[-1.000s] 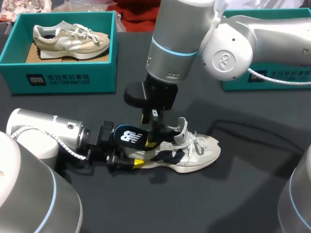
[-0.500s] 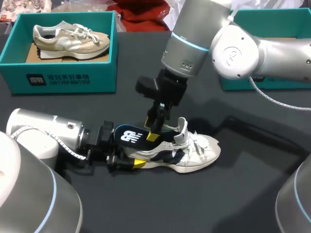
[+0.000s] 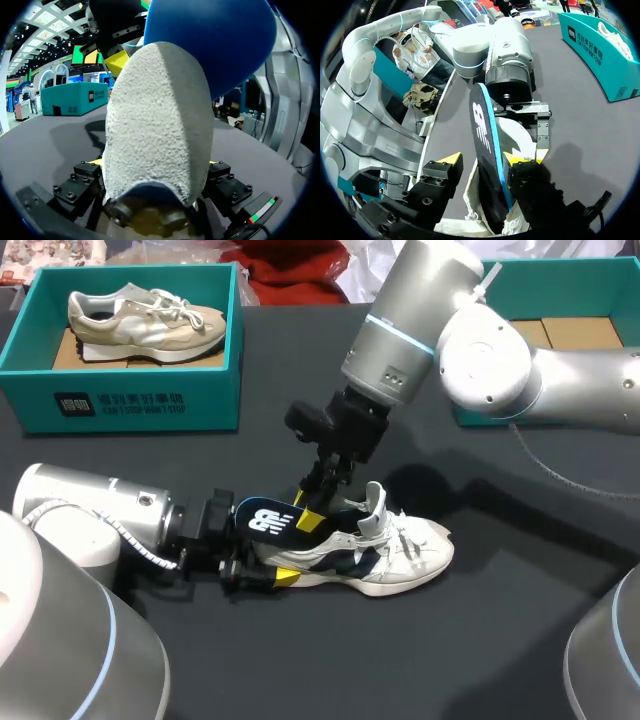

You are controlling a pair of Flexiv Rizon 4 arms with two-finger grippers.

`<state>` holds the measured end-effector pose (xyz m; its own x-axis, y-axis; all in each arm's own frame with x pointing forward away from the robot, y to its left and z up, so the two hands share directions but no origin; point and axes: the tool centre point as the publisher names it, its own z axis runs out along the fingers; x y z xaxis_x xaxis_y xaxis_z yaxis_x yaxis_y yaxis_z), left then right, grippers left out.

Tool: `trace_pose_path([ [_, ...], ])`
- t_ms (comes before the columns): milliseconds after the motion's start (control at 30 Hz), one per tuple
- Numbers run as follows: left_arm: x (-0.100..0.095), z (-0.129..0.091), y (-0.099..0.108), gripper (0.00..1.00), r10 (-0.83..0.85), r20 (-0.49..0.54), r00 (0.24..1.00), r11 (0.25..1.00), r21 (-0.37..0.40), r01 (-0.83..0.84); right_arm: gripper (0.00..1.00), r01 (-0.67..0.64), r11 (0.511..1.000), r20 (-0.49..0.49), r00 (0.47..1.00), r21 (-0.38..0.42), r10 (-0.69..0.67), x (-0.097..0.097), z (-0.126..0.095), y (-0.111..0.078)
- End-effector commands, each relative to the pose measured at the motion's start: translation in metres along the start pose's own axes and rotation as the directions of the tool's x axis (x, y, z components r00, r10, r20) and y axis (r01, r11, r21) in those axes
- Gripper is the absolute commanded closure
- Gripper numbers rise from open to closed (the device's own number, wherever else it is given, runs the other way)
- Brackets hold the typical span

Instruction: Take the shoe out of the shoebox, open the shoe tongue, remove and reinsert the insole, then place the shoe into the shoebox

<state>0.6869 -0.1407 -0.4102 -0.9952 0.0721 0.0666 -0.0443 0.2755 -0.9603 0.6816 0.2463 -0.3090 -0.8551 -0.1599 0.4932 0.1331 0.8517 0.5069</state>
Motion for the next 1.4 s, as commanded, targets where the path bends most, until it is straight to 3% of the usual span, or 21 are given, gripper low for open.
trace_pose_path([
  [33, -0.001, 0.0, 0.003, 1.0, 0.0, 0.0, 1.0, 1.0, -0.001, 0.0, 0.49, 0.002, 1.0, -0.037, 0.999, -0.015, -0.003, -0.009, 0.009, 0.001],
  [600, -0.001, 0.0, 0.003, 1.0, 0.0, 0.0, 1.0, 1.0, -0.001, 0.0, 0.51, 0.047, 0.99, -0.138, 0.988, -0.132, -0.066, -0.013, 0.017, -0.008],
  [933, -0.001, 0.0, 0.003, 1.0, 0.0, 0.0, 1.0, 1.0, -0.001, 0.0, 0.57, 0.068, 0.987, -0.177, 0.98, -0.145, -0.094, -0.008, 0.022, -0.009],
  [1100, -0.001, 0.0, 0.003, 1.0, 0.0, 0.0, 1.0, 1.0, -0.001, 0.0, 0.75, 0.072, 0.987, -0.177, 0.979, -0.143, -0.097, -0.005, 0.023, -0.007],
  [1167, -0.001, 0.0, 0.003, 1.0, 0.0, 0.0, 1.0, 1.0, -0.001, 0.0, 0.95, 0.077, 0.987, -0.176, 0.979, -0.14, -0.101, -0.005, 0.023, -0.005],
  [1200, -0.001, 0.0, 0.003, 1.0, 0.0, 0.0, 1.0, 1.0, -0.001, 0.0, 1.0, 0.079, 0.987, -0.176, 0.979, -0.139, -0.103, -0.005, 0.023, -0.005],
  [1400, -0.001, 0.0, 0.003, 1.0, 0.0, 0.0, 1.0, 1.0, -0.001, 0.0, 1.0, 0.107, 0.985, -0.171, 0.977, -0.134, -0.129, -0.003, 0.024, 0.002],
])
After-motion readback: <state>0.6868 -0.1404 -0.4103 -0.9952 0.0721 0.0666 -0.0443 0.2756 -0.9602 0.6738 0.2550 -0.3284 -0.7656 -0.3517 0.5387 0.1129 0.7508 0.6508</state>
